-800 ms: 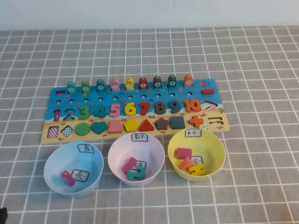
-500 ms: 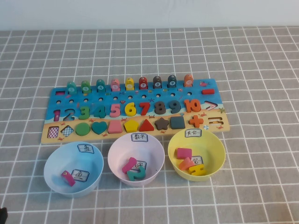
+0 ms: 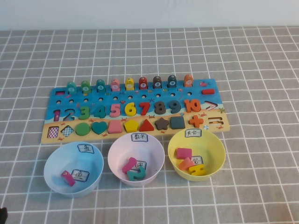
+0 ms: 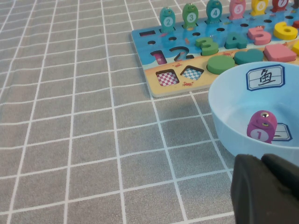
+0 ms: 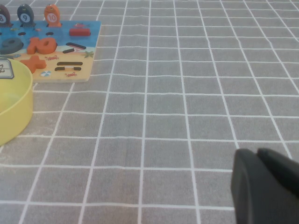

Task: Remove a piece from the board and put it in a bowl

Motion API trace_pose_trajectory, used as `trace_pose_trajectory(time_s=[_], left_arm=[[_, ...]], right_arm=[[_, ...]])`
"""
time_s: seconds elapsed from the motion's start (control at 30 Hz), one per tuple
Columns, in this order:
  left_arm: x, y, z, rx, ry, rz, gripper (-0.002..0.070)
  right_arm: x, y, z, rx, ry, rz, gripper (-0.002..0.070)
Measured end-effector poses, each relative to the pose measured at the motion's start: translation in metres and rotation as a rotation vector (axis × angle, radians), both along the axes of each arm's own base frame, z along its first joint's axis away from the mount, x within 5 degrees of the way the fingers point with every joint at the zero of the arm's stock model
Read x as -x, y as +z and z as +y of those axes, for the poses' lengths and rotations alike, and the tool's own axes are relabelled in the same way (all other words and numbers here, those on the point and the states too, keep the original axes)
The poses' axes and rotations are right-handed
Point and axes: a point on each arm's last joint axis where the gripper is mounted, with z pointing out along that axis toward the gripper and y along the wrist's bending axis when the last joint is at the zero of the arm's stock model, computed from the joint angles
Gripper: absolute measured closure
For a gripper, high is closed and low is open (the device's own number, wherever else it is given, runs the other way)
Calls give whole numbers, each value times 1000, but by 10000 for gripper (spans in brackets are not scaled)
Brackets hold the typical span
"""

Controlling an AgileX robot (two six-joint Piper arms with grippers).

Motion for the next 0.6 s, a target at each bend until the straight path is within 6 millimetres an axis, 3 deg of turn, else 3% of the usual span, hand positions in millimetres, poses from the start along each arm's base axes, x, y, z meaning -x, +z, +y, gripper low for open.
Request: trace_pose_trajectory(time_s=[0.37, 0.6], left_arm=[[0, 2, -1, 46, -2, -15, 676], [-3, 16, -5, 301, 10, -124, 676]], right_arm=[[0, 0, 0, 0, 0, 0, 694], [0, 0, 0, 0, 0, 0, 694]])
